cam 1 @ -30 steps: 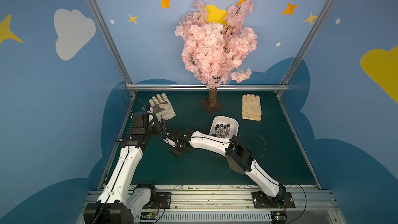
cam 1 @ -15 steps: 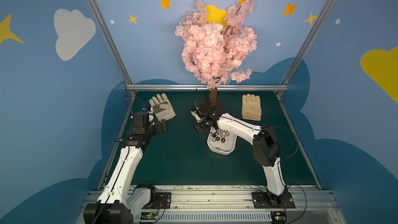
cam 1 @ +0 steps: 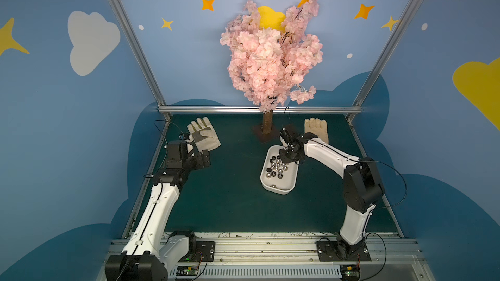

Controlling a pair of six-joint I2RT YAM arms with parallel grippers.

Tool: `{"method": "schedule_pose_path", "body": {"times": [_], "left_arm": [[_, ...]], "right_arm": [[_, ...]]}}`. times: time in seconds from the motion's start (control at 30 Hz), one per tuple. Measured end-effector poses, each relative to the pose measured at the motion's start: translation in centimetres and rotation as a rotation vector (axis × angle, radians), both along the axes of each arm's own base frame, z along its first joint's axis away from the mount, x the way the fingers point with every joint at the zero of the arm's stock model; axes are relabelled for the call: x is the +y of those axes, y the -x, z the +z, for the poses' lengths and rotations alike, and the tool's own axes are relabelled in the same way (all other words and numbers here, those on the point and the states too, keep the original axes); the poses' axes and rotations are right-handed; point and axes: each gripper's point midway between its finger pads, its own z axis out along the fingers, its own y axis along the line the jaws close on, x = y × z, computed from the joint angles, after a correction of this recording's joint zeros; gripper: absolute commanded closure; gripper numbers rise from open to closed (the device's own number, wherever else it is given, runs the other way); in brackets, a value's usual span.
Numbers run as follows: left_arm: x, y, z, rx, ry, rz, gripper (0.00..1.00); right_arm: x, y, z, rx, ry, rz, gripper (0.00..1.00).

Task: Put the nuts on the desktop into the storage box
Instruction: Place the nut in the storage box.

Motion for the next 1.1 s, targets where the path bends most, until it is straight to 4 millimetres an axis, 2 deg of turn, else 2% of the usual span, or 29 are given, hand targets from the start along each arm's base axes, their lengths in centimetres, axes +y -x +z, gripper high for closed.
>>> {"method": "schedule_pose_path", "body": {"times": [0.33,0.57,0.73,1.1], "left_arm": [[-0.1,0.0,0.0,0.001,0.003,-0.002,0.00],[-0.1,0.0,0.0,0.001,0.004,-0.001,0.00],[-0.1,0.0,0.0,0.001,0.004,-0.001,0.00],[-0.1,0.0,0.0,0.001,0.004,-0.001,0.00]], "right_arm": [[-0.3,0.9,-1.5,0.039,0.032,-0.001,0.82],[-0.2,3.0,-3.2,0.085,0.066,0.016,0.80],[0.1,4.0,-3.7,0.103,0.080,0.026,0.73],[0.1,4.1,-3.8,0.103,0.085,0.025,0.60]]}}
